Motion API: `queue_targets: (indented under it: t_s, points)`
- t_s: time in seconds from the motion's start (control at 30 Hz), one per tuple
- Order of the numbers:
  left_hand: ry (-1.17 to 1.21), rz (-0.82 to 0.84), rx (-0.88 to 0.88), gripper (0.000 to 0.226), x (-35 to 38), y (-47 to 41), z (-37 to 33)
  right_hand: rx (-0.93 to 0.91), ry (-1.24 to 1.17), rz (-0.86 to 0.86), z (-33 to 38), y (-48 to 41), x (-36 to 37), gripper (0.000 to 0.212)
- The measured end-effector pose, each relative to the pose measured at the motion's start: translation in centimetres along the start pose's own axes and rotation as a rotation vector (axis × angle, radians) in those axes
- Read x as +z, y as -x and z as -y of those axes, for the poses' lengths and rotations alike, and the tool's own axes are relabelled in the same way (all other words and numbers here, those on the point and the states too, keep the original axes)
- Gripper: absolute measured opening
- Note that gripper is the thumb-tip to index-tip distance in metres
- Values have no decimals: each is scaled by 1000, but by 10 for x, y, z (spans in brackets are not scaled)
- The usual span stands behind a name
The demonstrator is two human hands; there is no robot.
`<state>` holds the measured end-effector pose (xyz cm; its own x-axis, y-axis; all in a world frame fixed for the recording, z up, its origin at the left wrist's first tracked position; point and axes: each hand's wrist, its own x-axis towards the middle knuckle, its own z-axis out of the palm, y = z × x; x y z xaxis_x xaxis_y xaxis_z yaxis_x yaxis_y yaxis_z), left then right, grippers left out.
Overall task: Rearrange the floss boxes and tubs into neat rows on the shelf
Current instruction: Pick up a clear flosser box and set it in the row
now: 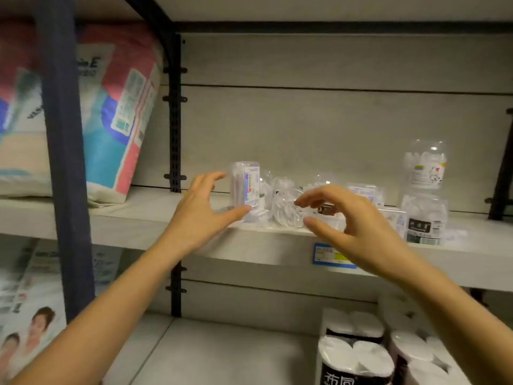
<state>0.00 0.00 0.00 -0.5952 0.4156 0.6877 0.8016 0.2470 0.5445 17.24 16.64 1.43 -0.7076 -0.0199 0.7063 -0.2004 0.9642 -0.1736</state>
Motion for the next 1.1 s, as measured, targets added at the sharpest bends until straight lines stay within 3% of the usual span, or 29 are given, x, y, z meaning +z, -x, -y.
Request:
queue_targets:
  t_s: [0.13, 0.37, 0.53, 0.63, 0.77, 0.83, 0.9, 0.97, 1.1]
  points:
    - [20, 153, -73, 83, 1, -31, 11, 107, 106, 23, 10, -47, 15, 29]
    - [76, 166, -55, 72, 13, -52, 25, 221, 204, 86, 8, -88, 46, 40]
    - [144, 119, 17, 47, 6, -55, 28, 239, 215, 76, 4, -87, 54, 41]
    - [349, 170, -2, 35, -13, -63, 32, 196, 231, -10, 1, -89, 49, 48]
    - [374, 493, 25, 31, -50, -81, 36, 157, -35, -41, 10, -107, 39, 65]
    - [259, 615, 73, 27, -63, -89, 32, 163, -177, 21, 17, -116, 36, 67]
    - [219, 669, 103, 29, -69, -95, 25, 167, -162, 112, 20, -120, 37, 60]
    - [240, 616, 117, 37, -71, -97, 20, 196, -196, 136, 20, -121, 42, 50]
    - [443, 352, 180, 62, -68, -87, 26, 344, -575, -25, 18, -107, 41, 46]
